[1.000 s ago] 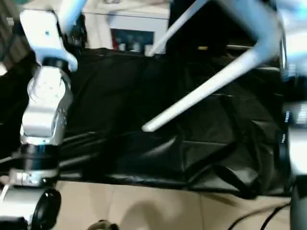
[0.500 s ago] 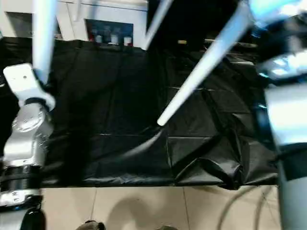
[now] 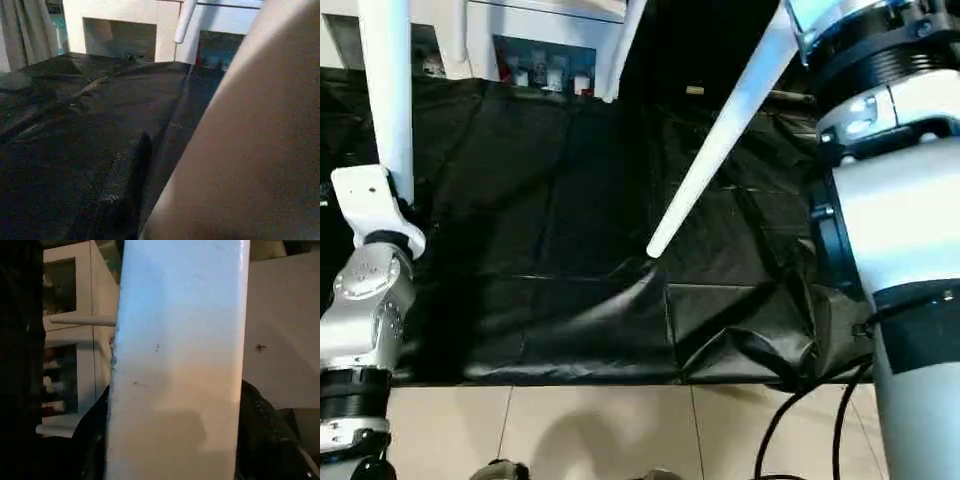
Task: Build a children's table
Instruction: Flip table
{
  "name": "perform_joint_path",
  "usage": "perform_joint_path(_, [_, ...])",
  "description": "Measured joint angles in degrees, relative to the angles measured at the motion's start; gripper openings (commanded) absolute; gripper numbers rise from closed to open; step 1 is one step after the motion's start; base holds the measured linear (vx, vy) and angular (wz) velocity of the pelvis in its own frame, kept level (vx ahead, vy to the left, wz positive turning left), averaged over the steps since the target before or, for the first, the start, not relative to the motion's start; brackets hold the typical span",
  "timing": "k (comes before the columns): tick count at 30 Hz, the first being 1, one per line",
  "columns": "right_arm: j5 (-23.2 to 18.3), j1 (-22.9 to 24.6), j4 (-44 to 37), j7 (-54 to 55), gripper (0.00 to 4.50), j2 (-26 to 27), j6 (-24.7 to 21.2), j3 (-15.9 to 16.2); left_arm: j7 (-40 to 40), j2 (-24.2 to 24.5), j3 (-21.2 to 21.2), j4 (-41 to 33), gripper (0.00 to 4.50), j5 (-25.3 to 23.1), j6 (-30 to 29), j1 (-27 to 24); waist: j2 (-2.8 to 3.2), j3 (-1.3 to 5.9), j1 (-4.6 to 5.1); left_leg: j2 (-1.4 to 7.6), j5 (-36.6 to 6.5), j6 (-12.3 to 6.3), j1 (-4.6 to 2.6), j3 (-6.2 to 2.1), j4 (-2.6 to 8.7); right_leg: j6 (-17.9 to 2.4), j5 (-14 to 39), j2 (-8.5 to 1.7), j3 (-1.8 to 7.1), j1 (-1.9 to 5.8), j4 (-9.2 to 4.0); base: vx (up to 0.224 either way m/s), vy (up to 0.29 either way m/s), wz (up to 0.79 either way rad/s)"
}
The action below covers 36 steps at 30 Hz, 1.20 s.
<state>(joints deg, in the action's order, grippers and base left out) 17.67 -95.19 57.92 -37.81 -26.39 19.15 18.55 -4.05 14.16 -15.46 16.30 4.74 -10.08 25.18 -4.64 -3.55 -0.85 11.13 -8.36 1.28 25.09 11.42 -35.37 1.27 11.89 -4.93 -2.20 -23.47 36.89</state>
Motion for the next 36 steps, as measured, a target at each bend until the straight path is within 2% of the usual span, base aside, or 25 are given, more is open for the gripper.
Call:
perform_joint_path(1, [0.0, -0.2, 0.4, 0.0, 1.95, 0.2, 0.3, 0.0, 0.0, 0.0, 0.0, 0.0, 1.81, 0.0, 0.1, -0.1, -0.03, 0.02, 0.08, 0.00, 0.0, 0.00, 0.00, 0.00, 0.00, 0.0, 0.0, 0.00, 0.00, -0.02, 0.04, 0.000, 0.000, 0.00])
perform_joint_path(2, [0.0, -0.3, 0.8, 0.0, 2.51, 0.3, 0.6, 0.0, 0.0, 0.1, 0.0, 0.0, 1.78, 0.0, 0.2, -0.2, -0.13, 0.07, 0.18, 0.00, 0.0, 0.00, -0.01, 0.00, -0.01, 0.0, 0.0, 0.00, 0.00, -0.04, 0.09, 0.000, 0.000, 0.00])
perform_joint_path(5, [0.5, -1.2, 1.3, -2.1, 2.74, 0.3, 2.8, 0.5, 0.0, 1.2, 0.0, 0.1, 1.75, -0.3, 0.6, -0.7, -0.50, 0.19, 0.62, 0.19, 0.0, 0.04, 0.00, -0.01, 0.00, 0.0, 0.0, 0.15, -0.02, -0.10, 0.11, 0.000, 0.000, 0.00])
perform_joint_path(6, [0.1, -1.3, 1.2, -3.3, 3.07, 0.4, 4.2, 0.5, 0.0, 1.9, -0.1, 0.4, 1.71, -0.4, 0.5, -0.9, -0.64, 0.28, 0.66, 0.28, 0.0, 0.07, -0.02, -0.03, -0.01, 0.0, 0.0, 0.26, -0.01, -0.11, 0.10, 0.000, 0.000, 0.00])
perform_joint_path(12, [-0.9, -1.3, 1.0, -8.6, 3.55, 0.3, 11.2, 0.4, -1.4, 3.1, -2.9, 1.6, 1.57, -0.6, 0.5, -2.3, -1.16, 0.41, 0.83, 0.74, 0.0, 0.32, -0.03, -0.02, -0.14, 0.0, 0.0, 0.66, -0.04, -0.24, 0.14, 0.000, 0.000, 0.00])
perform_joint_path(15, [-3.4, -0.9, 1.0, -10.7, 3.55, 1.3, 13.2, -0.5, -2.2, 3.4, -3.5, 1.7, 1.52, -0.7, 0.7, -3.3, -1.28, 0.37, 0.66, 0.78, 0.1, 0.39, -0.01, -0.02, -0.14, -0.2, -0.1, 0.70, -0.05, -0.32, 0.16, 0.000, 0.000, 0.00])
perform_joint_path(21, [-10.4, 1.3, 0.2, -16.6, 3.55, 3.8, 14.8, -4.7, -2.4, 3.9, -3.9, 3.1, 1.41, -1.1, 2.0, -4.5, -1.88, 0.32, 0.49, 0.78, 0.1, 0.38, 0.03, -0.02, -0.23, -0.3, -0.2, 0.70, -0.03, -0.32, 0.13, 0.000, 0.000, 0.00])
perform_joint_path(25, [-13.9, 3.0, -1.0, -18.7, 3.55, 5.0, 15.7, -6.3, -2.1, 4.6, -4.0, 4.2, 1.36, -1.1, 3.3, -5.0, -1.97, 0.27, 0.20, 0.78, 0.1, 0.38, 0.04, -0.02, -0.24, -0.3, -0.2, 0.70, -0.05, -0.31, 0.13, 0.000, 0.000, 0.00])
perform_joint_path(27, [-17.1, 5.7, -3.7, -20.0, 3.55, 5.9, 16.6, -7.5, -1.0, 5.4, -3.6, 5.4, 1.34, -1.6, 5.1, -5.9, -1.97, 0.27, -0.05, 0.78, 0.1, 0.38, 0.01, -0.02, -0.24, -0.3, -0.2, 0.70, -0.04, -0.29, 0.12, 0.000, 0.000, 0.00])
perform_joint_path(29, [-18.6, 8.2, -6.0, -22.2, 3.55, 7.2, 17.1, -7.5, -0.1, 5.5, -3.3, 5.7, 1.32, -1.7, 5.7, -6.6, -1.94, 0.25, -0.27, 0.78, 0.1, 0.38, 0.01, -0.01, -0.25, -0.4, -0.2, 0.70, -0.04, -0.29, 0.14, 0.000, 0.000, 0.00])
perform_joint_path(32, [-20.8, 11.6, -8.7, -23.8, 3.55, 8.7, 15.2, -7.4, 1.1, 5.5, -2.6, 6.1, 1.28, -1.6, 5.7, -6.6, -1.93, 0.24, -0.90, 0.80, 0.1, 0.40, 0.03, -0.01, -0.25, -0.4, -0.3, 0.71, -0.06, -0.32, 0.16, 0.000, 0.000, 0.00])
perform_joint_path(36, [-23.9, 12.5, -12.6, -25.1, 3.55, 8.9, 12.1, -8.1, 2.1, 5.7, -2.5, 6.7, 1.24, -1.6, 6.2, -6.6, -1.87, 0.20, -1.35, 0.81, 0.1, 0.40, 0.01, -0.01, -0.25, -0.4, -0.3, 0.71, -0.08, -0.29, 0.16, 0.000, 0.000, 0.00])
